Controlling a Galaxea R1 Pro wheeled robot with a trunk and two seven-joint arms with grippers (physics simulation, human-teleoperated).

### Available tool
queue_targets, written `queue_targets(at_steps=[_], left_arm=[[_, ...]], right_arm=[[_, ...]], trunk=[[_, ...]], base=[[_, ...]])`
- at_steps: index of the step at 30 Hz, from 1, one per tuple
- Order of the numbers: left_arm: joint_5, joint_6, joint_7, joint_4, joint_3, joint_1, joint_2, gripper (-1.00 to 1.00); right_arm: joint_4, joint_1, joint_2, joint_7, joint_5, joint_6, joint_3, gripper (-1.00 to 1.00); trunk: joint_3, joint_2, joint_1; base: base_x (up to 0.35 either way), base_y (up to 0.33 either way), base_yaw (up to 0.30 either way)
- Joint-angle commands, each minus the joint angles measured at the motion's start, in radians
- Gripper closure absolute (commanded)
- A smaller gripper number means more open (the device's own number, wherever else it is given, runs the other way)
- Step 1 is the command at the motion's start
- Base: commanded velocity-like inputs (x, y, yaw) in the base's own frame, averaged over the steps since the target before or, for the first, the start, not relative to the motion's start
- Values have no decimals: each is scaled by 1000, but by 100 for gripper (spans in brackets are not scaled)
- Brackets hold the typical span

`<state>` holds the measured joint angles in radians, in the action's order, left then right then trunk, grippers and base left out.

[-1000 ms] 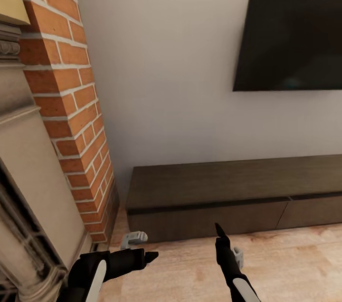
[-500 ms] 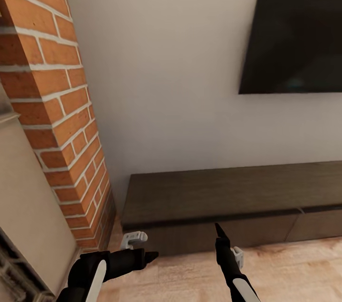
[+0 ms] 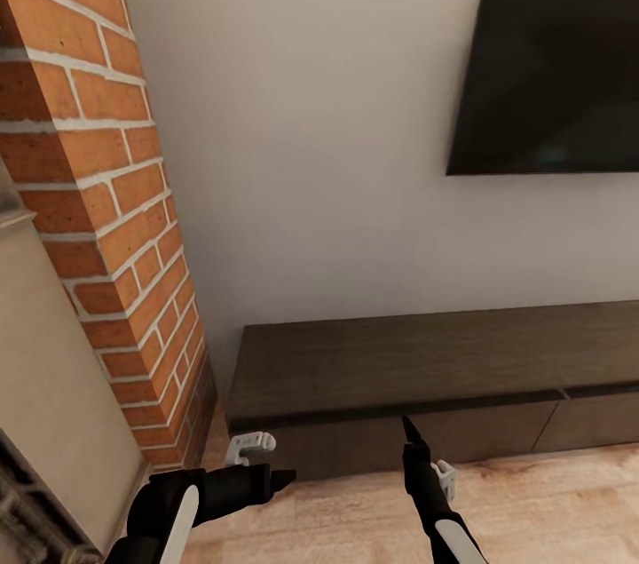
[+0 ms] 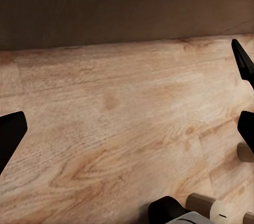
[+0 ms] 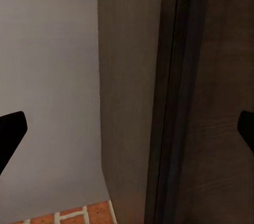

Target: Place each of the two pumpkins and all three candles from the living room inside a cabinet in the living room (use any cabinet), then make sure every cabinet is closed, and position the cauldron so it is next to a table in the living room.

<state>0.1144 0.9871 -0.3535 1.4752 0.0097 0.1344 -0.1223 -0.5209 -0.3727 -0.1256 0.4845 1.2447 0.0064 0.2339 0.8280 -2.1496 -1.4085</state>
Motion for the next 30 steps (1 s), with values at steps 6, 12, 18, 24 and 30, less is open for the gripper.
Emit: queue_targets(at_steps=[6, 12, 18, 24, 30], left_arm=[[8, 7, 3, 1, 1, 1, 0, -100], [8, 7, 3, 1, 1, 1, 0, -100], [8, 7, 3, 1, 1, 1, 0, -100], [8, 7, 3, 1, 1, 1, 0, -100], [8, 7, 4, 1, 1, 1, 0, -100]], right_arm=[[1, -1, 0, 5, 9, 2, 2, -100], [1, 0, -1, 5, 9, 2, 1, -100], [1, -1, 0, 5, 9, 1, 2, -100], [1, -1, 0, 5, 9, 1, 2, -100], [1, -1, 0, 5, 9, 1, 2, -100]], trunk=[[13, -28, -15], [32, -70, -38], [51, -112, -61], [70, -154, -84], [89, -196, -107]], base=[[0, 0, 0], [0, 0, 0], [0, 0, 0], [0, 0, 0], [0, 0, 0]])
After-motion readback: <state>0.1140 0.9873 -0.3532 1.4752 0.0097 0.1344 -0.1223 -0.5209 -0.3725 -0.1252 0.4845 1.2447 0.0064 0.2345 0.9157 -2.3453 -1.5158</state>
